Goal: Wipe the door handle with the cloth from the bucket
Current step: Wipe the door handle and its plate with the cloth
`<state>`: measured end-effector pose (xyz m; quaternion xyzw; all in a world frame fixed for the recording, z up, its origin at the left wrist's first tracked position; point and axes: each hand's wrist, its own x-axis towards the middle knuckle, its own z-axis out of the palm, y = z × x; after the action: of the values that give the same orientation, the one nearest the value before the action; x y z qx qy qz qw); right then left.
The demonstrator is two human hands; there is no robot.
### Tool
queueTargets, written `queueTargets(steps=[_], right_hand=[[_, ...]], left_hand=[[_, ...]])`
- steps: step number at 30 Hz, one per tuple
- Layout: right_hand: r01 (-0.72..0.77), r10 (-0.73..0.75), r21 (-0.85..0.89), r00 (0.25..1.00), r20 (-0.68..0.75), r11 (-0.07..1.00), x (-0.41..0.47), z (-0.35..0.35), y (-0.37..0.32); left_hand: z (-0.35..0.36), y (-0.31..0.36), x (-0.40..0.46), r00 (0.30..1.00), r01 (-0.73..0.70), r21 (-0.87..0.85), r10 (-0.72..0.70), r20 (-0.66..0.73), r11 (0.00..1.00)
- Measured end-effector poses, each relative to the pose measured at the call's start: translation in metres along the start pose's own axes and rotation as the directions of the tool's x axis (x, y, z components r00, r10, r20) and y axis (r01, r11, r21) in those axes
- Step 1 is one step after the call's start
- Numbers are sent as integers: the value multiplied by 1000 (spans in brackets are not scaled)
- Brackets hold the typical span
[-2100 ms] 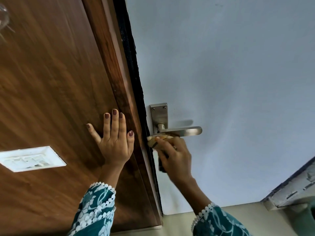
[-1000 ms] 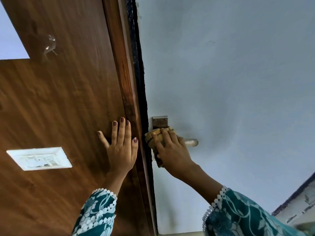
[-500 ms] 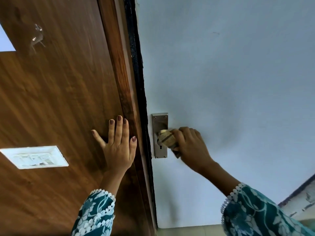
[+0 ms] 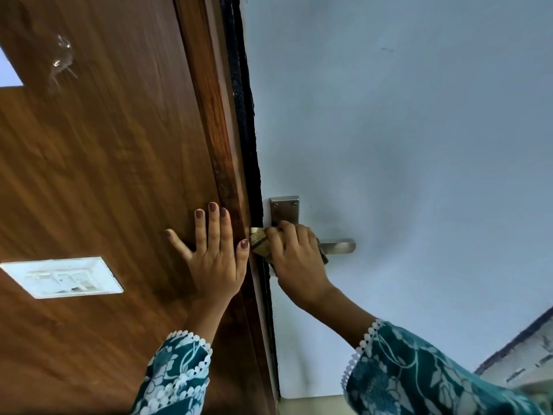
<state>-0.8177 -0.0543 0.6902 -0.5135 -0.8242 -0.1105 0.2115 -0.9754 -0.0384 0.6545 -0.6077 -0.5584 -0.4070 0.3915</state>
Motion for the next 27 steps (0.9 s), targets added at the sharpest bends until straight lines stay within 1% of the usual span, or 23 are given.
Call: queueTargets(steps=[4,6,9,13,15,17,22,25,27], right_hand=[[31,-30,27,999,-34,999,-9,0,33],[15,-13,37,999,-41,999,-15,-3,55],[-28,29,34,999,-22,999,-26,-7,91],[-154,148,105,987,60,983,-40,-13,125],[-159,156,79,987,48,984,-42,-14,122],[-116,116,29,993,-7,993,-38,-12,107],[-12,-3,-92,987,-161,996,-13,1,35],[9,-26,-91,982,-187,996,-5,6,7],[15,-29,-71,981,-193,997,-4,7,12]], left_hand=[[1,-1,1,1000,-8,0,8,-9,1000],[1,-2,0,1000,-13,-3,13,-20,1000],[1,-1,1,999,-15,7,15,-38,1000],[0,2,2,999,-10,6,11,-49,1000],[1,3,3,998,-7,12,7,-57,1000],[2,4,3,998,-5,18,6,-64,1000],[0,3,3,999,-7,19,8,-36,1000],[0,1,2,1000,-11,18,12,-28,1000],[1,-1,2,999,-18,13,18,-29,1000]])
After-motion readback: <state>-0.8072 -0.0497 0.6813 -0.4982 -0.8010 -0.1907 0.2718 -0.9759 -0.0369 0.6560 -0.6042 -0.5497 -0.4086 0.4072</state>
